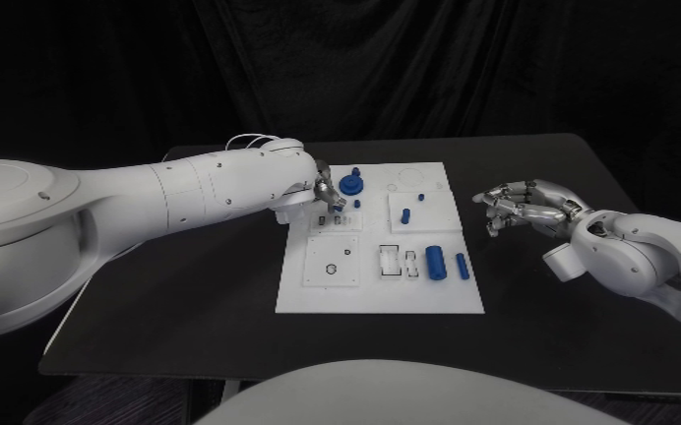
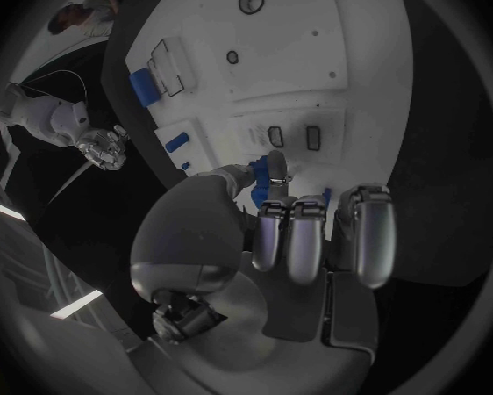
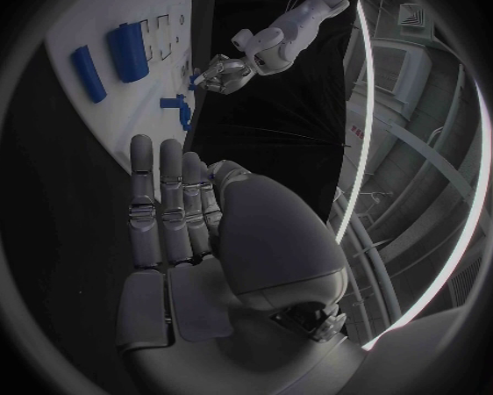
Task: Assemble the parts on the task board
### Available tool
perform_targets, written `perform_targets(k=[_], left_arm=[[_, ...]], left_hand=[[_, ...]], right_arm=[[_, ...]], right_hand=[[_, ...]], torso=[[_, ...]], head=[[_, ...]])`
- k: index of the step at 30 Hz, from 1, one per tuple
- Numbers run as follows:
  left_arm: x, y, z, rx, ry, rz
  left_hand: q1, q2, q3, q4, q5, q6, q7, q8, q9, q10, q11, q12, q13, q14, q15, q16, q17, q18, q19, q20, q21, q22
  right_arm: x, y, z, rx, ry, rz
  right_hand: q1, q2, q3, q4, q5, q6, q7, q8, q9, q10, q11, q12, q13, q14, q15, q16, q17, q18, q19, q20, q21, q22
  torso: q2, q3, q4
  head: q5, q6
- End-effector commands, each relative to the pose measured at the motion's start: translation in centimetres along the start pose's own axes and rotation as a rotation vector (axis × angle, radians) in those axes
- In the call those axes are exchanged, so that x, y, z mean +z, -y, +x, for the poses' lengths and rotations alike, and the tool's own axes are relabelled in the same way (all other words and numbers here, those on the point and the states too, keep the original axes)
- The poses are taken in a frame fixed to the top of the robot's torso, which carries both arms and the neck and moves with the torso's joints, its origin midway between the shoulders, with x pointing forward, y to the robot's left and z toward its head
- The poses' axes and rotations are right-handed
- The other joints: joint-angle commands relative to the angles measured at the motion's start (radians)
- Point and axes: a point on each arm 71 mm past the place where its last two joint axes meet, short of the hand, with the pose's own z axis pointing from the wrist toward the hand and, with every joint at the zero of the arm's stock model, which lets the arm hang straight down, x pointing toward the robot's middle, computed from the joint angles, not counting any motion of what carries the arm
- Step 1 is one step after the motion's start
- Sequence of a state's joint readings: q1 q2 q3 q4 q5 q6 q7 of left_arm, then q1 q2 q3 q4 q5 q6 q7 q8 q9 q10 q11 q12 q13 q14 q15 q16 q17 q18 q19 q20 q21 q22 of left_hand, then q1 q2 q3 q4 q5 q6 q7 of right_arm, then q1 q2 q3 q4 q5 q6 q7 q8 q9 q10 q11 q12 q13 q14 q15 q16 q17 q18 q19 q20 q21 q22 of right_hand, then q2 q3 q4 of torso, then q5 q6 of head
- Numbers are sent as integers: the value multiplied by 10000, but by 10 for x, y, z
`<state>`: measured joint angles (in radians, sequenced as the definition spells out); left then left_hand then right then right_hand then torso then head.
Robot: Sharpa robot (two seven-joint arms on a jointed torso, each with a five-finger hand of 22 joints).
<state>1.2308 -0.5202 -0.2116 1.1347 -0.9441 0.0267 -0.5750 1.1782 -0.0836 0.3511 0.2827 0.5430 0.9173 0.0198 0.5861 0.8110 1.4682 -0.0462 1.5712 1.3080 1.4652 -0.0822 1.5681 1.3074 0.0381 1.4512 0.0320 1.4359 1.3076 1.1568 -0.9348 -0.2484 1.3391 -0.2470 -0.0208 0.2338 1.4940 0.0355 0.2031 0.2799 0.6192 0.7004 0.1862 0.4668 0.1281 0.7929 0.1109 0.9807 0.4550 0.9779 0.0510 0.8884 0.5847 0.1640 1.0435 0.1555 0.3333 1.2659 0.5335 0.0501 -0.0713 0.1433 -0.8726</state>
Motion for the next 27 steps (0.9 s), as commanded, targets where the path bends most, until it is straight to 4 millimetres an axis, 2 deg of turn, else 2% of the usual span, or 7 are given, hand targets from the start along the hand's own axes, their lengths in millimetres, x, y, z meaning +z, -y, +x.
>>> perform_targets(k=[1,16,27], left_arm=[[0,0,0,-255,232,66],[1,-8,11,-211,326,36],[3,-13,18,-210,213,-52]], left_hand=[[-93,5,51,6,-75,-31,56,-45,-12,1026,73,-4,2628,1056,15,27,2634,87,-98,12,-71,1719],[-106,3,54,5,-125,-23,56,-53,-13,1026,75,-4,2628,1056,16,27,2634,89,-102,14,-79,1716],[-120,-3,52,10,-132,-11,56,-53,-13,1026,75,-4,2628,1056,16,27,2634,93,-112,15,-93,1709]], right_arm=[[-1,2,0,-1,28,113],[-1,2,-1,-14,87,130],[-1,2,-1,-17,107,137]], right_hand=[[132,-6,81,0,47,-52,1,43,-11,-71,6,65,-18,-95,7,39,-14,156,-86,-1,71,19],[142,-17,86,-3,66,-49,2,53,-11,-72,7,70,-24,-98,7,44,-23,157,-91,0,75,26],[152,-24,93,-5,86,-47,2,64,-11,-73,7,76,-30,-101,8,49,-31,157,-95,0,80,33]], torso=[[-2,3,-7],[8,-3,1],[4,-1,4]], head=[[-5,0],[50,0],[11,0]])
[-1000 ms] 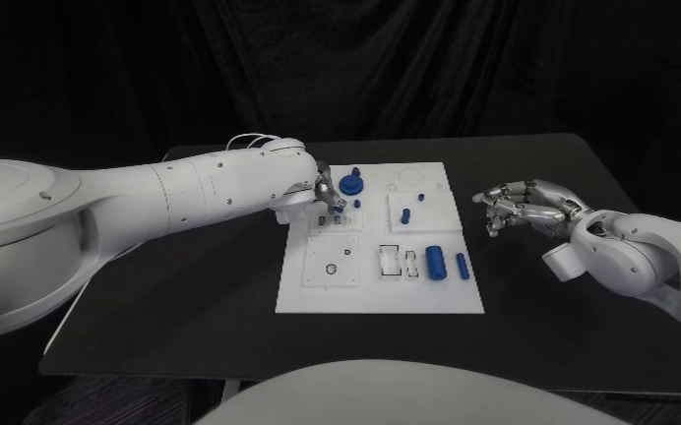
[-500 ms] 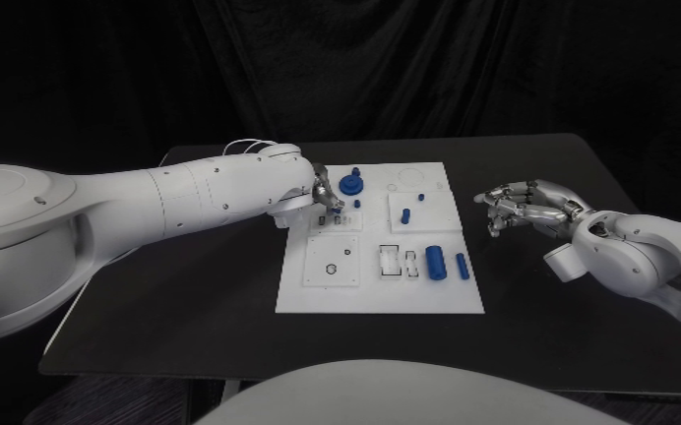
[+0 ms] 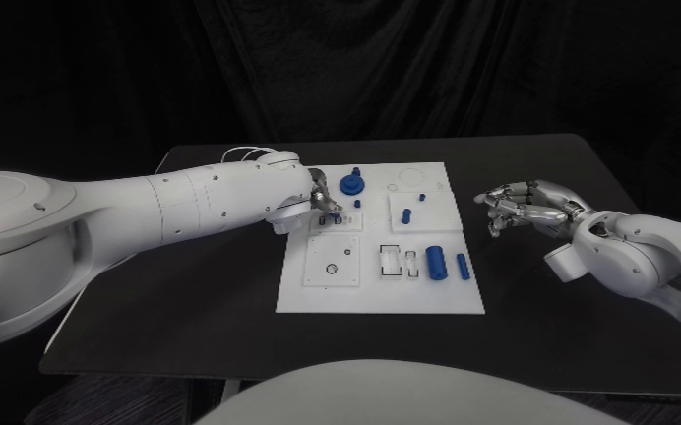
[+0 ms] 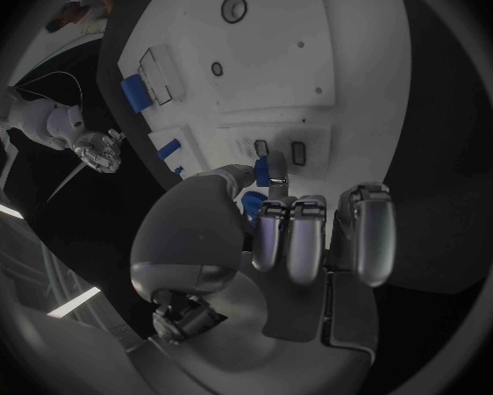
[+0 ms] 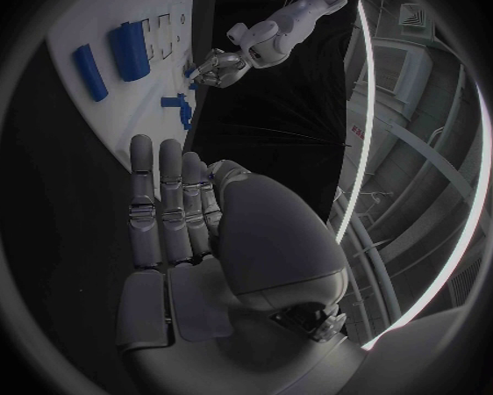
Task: Assemble the parts on the task board
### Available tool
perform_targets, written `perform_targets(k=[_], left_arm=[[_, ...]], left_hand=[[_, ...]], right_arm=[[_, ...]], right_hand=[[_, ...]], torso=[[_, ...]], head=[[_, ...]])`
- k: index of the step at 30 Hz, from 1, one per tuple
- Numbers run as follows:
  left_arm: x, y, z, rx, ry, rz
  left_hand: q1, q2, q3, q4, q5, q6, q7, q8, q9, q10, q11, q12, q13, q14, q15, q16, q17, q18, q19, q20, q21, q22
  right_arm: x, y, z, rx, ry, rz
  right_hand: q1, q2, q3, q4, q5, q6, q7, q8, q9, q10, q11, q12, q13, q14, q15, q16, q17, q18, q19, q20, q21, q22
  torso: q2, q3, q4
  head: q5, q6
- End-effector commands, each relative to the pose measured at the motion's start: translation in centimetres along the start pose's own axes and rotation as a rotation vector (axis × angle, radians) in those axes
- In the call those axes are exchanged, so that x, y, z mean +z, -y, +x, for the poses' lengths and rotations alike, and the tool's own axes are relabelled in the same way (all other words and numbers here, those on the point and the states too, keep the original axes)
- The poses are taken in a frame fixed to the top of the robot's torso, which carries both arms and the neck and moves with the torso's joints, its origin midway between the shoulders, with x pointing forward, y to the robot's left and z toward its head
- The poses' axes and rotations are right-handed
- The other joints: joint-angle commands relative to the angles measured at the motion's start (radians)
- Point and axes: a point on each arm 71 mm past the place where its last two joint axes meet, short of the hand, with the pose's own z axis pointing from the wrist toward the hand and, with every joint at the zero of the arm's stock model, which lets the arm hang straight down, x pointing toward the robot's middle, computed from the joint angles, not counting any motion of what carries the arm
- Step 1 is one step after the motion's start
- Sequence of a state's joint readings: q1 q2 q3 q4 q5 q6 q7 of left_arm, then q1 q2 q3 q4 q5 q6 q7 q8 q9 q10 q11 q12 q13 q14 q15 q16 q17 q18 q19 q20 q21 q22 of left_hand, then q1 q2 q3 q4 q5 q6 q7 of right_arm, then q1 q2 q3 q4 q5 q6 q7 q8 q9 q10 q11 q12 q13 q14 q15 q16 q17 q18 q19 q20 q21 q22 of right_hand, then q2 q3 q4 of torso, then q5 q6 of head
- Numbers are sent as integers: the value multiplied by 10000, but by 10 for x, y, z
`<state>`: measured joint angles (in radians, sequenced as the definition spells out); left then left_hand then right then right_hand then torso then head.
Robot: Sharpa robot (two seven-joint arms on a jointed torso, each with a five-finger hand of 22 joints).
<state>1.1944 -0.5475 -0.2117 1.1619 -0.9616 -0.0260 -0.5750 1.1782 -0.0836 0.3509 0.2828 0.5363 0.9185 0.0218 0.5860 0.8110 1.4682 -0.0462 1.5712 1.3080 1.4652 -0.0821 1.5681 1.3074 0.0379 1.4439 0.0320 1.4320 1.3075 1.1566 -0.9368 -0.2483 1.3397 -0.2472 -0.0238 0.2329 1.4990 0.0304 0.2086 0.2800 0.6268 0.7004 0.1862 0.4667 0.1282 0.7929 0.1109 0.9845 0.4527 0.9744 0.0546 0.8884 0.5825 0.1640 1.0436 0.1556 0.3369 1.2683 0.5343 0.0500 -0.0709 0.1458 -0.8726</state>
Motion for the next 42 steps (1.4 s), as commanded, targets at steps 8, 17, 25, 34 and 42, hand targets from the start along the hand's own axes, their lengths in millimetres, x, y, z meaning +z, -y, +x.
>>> perform_targets(k=[8,17,25,34,42], left_arm=[[0,-1,4,-18,3,74],[-3,-1,8,5,-104,162],[-4,0,11,50,-207,220],[-2,-1,13,27,-213,185],[-1,-2,16,28,-275,167]], left_hand=[[-126,-1,54,12,-66,-19,37,-54,-14,1026,74,-4,2628,1056,15,27,2634,100,-49,15,-66,1703],[-132,0,57,14,-62,-14,36,-56,-16,1026,74,-4,2628,1056,15,27,2634,108,-71,15,-91,1688],[-138,-2,59,14,-58,-9,34,-59,-17,1026,73,-4,2628,1056,15,27,2634,105,-63,15,-84,1694],[-188,-9,51,32,-95,9,39,-74,-24,1026,73,-4,2628,1056,14,27,2634,109,-68,16,-96,1689],[-220,-7,49,36,-145,8,40,-94,-32,1026,74,-4,2628,1056,14,27,2634,118,-90,16,-127,1672]], right_arm=[[-1,2,-1,-10,63,134],[-1,2,-1,-10,62,160],[0,2,0,-9,57,164],[-1,3,-1,-10,82,181],[-1,3,0,-6,55,205]], right_hand=[[110,21,44,-7,27,-46,2,71,-13,-75,7,41,-12,-67,-29,54,-15,157,-97,0,48,14],[116,16,49,-9,41,-46,2,77,-14,-74,7,45,-16,-68,-29,57,-21,158,-100,0,52,19],[122,12,53,-9,52,-50,3,79,-16,-76,8,48,-20,-70,-29,60,-26,158,-101,0,55,24],[122,12,53,-9,52,-50,3,79,-16,-76,8,48,-20,-70,-29,60,-26,158,-101,0,55,24],[122,12,53,-9,52,-50,3,79,-16,-76,8,48,-20,-70,-29,60,-26,158,-101,0,55,24]], torso=[[-4,2,-7],[-2,1,-4],[-2,1,-4],[-2,0,-6],[-2,0,-5]], head=[[-13,0],[-35,0],[-25,0],[-14,0],[16,0]])
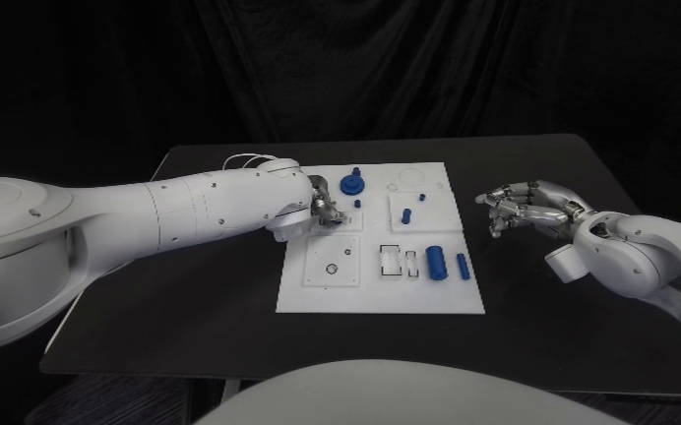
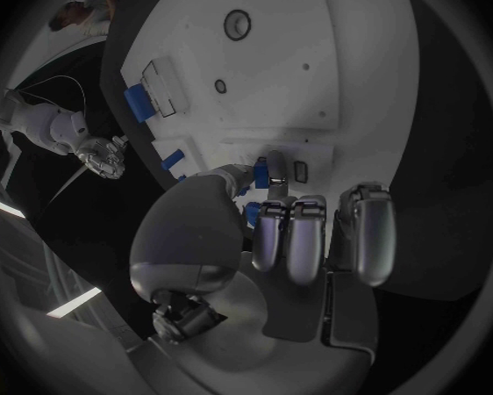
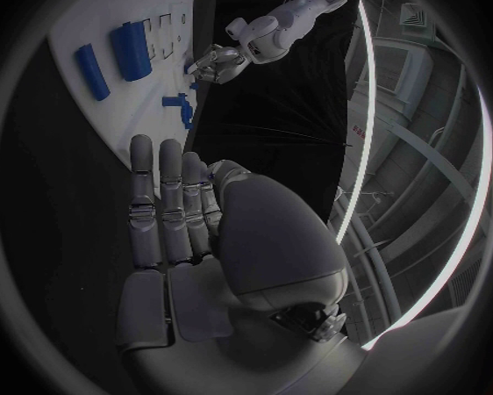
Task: Assemble the parts on the task board
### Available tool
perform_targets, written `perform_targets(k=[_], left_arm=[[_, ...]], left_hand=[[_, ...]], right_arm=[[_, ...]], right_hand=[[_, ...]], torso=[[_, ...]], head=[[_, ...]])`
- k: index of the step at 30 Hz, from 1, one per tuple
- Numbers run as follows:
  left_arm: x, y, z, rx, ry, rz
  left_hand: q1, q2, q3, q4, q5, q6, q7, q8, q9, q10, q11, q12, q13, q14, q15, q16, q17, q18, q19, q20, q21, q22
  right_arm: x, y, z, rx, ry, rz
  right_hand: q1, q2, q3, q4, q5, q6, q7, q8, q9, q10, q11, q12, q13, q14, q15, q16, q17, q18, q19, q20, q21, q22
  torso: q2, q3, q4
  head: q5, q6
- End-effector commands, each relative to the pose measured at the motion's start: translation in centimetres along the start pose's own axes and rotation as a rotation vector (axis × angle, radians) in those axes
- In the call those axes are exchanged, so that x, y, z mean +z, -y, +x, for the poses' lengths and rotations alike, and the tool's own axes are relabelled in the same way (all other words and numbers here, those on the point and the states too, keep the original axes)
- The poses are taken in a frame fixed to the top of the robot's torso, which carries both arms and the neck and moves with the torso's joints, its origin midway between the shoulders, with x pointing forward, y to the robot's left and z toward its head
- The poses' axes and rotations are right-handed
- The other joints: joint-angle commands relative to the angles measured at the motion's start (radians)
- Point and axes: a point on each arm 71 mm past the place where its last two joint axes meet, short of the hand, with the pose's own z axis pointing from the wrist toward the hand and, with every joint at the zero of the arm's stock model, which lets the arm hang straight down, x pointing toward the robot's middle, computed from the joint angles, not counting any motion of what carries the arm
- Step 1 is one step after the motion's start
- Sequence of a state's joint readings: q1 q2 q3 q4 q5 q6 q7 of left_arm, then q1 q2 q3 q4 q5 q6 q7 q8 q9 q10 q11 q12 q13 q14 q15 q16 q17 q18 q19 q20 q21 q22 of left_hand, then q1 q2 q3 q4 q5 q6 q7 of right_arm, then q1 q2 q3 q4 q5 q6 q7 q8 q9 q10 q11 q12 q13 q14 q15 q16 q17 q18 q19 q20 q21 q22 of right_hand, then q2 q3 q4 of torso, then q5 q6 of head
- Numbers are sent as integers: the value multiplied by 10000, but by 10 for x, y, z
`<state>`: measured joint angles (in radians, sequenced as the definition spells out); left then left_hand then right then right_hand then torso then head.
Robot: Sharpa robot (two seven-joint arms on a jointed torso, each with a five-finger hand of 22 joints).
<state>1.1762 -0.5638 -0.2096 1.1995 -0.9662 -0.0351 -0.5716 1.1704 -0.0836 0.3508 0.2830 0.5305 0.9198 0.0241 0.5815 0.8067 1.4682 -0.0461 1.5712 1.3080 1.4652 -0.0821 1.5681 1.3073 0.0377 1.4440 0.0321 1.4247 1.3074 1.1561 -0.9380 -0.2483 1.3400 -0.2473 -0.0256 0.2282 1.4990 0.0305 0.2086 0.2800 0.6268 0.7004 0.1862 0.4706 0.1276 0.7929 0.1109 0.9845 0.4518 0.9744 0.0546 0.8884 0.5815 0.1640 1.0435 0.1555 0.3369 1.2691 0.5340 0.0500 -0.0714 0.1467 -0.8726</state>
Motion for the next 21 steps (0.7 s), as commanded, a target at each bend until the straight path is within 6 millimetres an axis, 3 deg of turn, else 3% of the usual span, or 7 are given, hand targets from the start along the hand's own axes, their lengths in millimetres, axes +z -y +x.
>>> perform_targets(k=[1,4,7,21], left_arm=[[1,-1,4,22,-92,10],[1,-1,5,29,-123,4],[2,-2,6,39,-159,-8],[1,-6,7,-21,-140,-23]], left_hand=[[-163,-6,47,34,-133,-5,18,-61,6,1025,74,-4,2628,1056,14,27,2635,121,-93,16,-61,1671],[-168,-7,47,29,-161,-5,17,-68,4,1025,75,-4,2628,1056,14,27,2635,124,-101,17,-71,1666],[-97,-7,122,-36,43,1,-1,-93,1,1025,62,-4,2628,1056,8,27,2635,129,-106,14,-90,1661],[-189,-49,76,0,-226,32,16,-126,0,1025,73,-4,2628,1056,11,27,2635,134,-117,16,-123,1655]], right_arm=[[0,2,0,-3,24,157],[0,2,1,1,6,180],[0,3,1,10,-27,212],[0,4,2,26,-87,284]], right_hand=[[122,11,54,-9,52,-50,3,40,-9,-76,8,48,-11,-70,-29,60,-16,158,-101,0,55,16],[127,9,60,-5,64,-51,5,48,-11,-80,10,51,-18,-73,-28,64,-24,158,-104,1,60,23],[127,9,60,-5,64,-51,5,48,-11,-80,10,51,-18,-73,-28,64,-24,158,-104,1,60,23],[128,14,68,1,70,-56,7,51,-13,-81,12,55,-23,-75,-26,68,-31,158,-107,2,64,28]], torso=[[2,0,-1],[1,0,0],[0,1,-1],[1,0,0]], head=[[11,0],[8,0],[22,0],[48,0]])
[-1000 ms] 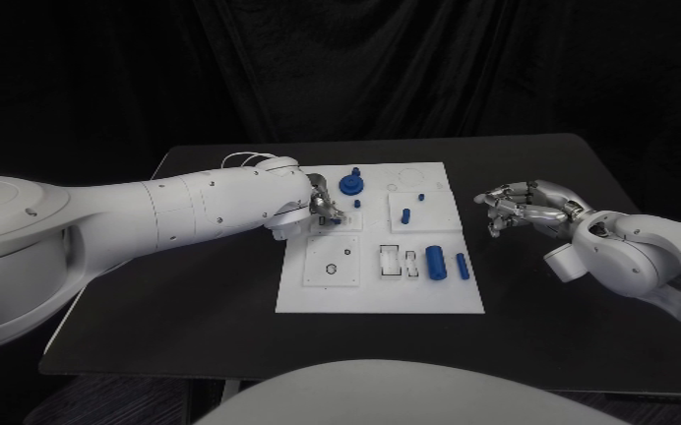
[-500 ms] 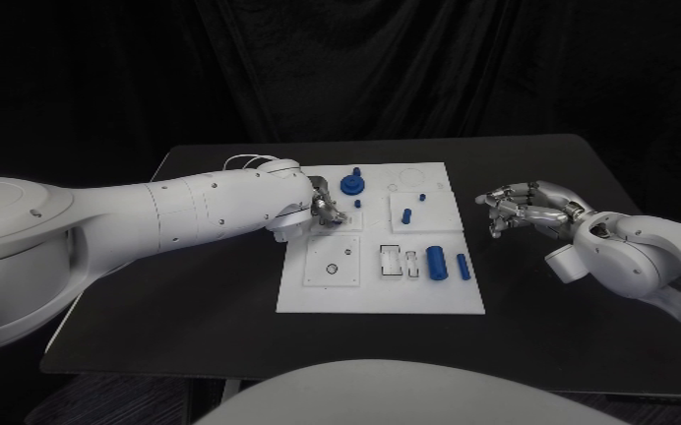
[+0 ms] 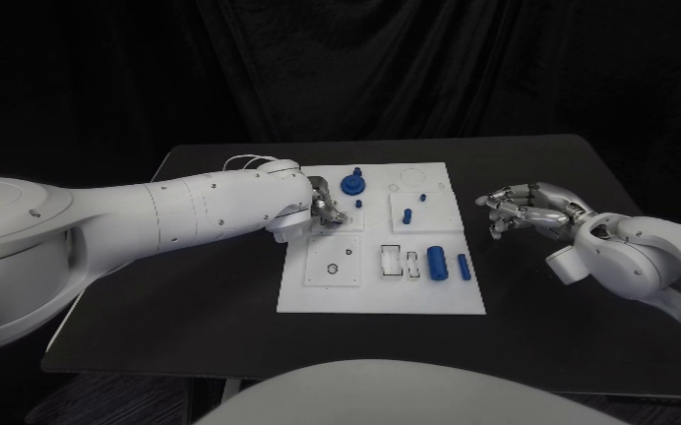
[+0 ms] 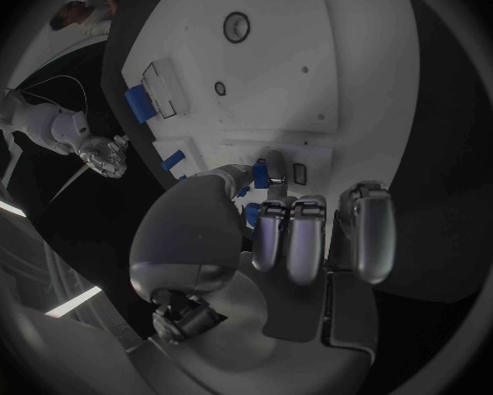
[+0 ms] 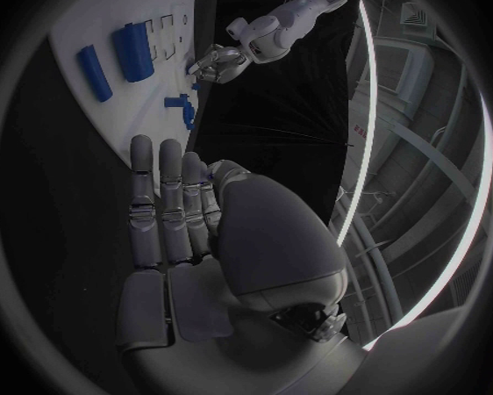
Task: Assemble the parts on the task board
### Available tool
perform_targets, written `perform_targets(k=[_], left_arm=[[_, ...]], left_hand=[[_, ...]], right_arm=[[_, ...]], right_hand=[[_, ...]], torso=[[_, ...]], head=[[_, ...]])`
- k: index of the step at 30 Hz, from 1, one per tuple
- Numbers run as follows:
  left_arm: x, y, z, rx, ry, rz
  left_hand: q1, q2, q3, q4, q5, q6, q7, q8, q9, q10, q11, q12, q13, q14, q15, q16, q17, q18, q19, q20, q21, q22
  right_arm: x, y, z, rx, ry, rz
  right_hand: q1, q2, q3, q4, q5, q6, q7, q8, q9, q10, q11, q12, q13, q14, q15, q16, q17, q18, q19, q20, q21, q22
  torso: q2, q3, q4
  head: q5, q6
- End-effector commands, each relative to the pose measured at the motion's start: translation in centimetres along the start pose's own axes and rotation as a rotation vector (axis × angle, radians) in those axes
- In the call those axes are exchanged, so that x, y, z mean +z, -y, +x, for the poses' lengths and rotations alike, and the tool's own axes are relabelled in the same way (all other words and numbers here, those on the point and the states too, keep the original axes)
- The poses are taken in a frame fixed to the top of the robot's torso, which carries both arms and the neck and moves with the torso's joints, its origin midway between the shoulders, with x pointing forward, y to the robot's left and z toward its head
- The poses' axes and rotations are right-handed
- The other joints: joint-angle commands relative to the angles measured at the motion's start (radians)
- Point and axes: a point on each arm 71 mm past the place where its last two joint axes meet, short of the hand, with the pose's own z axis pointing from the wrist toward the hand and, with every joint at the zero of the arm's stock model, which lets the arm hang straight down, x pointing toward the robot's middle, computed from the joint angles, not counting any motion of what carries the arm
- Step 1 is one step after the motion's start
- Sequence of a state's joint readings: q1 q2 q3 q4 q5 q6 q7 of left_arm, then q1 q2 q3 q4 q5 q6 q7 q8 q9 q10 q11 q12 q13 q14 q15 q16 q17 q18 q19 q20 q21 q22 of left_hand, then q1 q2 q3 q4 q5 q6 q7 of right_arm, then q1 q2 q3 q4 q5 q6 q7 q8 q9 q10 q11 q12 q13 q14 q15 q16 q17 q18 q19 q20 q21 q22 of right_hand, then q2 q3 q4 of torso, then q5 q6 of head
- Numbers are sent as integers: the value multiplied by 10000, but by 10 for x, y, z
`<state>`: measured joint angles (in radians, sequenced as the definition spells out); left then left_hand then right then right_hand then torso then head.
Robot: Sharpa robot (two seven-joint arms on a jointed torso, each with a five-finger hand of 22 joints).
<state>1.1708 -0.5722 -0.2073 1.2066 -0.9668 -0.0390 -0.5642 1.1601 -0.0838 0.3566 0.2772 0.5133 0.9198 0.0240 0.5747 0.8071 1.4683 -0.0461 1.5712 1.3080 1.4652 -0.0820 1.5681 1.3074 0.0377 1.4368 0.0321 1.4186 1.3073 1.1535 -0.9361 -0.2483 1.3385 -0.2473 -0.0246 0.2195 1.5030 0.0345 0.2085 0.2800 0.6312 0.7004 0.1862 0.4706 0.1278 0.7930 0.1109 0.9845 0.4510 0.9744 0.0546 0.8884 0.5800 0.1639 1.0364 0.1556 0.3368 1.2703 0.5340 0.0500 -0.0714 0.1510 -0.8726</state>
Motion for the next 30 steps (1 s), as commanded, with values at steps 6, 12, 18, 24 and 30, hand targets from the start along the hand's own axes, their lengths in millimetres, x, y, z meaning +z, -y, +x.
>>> perform_targets(k=[6,12,18,24,30], left_arm=[[0,-4,6,25,-140,-63],[0,-5,6,20,-148,-64],[0,-6,5,13,-138,-97],[2,-6,5,37,-164,-156],[3,-7,5,70,-204,-211]], left_hand=[[-137,-57,-22,64,-341,62,13,-82,-4,1025,71,-4,2628,1056,13,27,2634,135,-43,16,-79,1658],[-211,-31,-66,84,-657,79,19,-123,-10,1025,75,-4,2628,1056,14,27,2634,137,-44,17,-99,1660],[-279,-20,-107,100,-829,71,32,-162,-21,1025,83,-4,2628,1056,20,27,2634,152,-84,21,-156,1635],[-1146,57,-753,138,-2171,-56,229,-650,-266,1025,248,-4,2628,1056,154,27,2634,204,-249,125,-400,1547],[-2432,217,-2445,151,-4196,-205,445,-1498,-643,1025,462,-4,2628,1056,339,27,2634,255,-383,319,-622,1505]], right_arm=[[0,3,1,19,-72,206],[0,3,1,22,-91,244],[0,4,1,28,-133,296],[0,4,2,41,-188,326],[0,4,1,47,-200,352]], right_hand=[[88,-27,68,1,26,-56,7,52,-15,-81,12,55,-15,-76,-26,68,-17,159,-36,1,64,16],[89,-19,76,9,30,-63,10,54,-17,-80,13,60,-19,-77,-25,72,-23,159,-38,2,68,21],[92,-18,80,10,32,-69,10,54,-19,-81,14,63,-22,-77,-25,75,-27,159,-39,2,70,25],[211,5,189,-52,122,-88,8,91,-30,-100,10,88,-59,-93,-31,102,-76,163,-58,-3,105,71],[239,-34,204,-76,152,-97,13,103,-35,-110,13,97,-72,-100,-31,112,-95,163,-65,-4,121,92]], torso=[[-1,-1,1],[-1,0,-2],[0,1,-2],[1,1,-5],[-3,-2,-2]], head=[[14,0],[25,0],[25,0],[39,0],[12,0]])
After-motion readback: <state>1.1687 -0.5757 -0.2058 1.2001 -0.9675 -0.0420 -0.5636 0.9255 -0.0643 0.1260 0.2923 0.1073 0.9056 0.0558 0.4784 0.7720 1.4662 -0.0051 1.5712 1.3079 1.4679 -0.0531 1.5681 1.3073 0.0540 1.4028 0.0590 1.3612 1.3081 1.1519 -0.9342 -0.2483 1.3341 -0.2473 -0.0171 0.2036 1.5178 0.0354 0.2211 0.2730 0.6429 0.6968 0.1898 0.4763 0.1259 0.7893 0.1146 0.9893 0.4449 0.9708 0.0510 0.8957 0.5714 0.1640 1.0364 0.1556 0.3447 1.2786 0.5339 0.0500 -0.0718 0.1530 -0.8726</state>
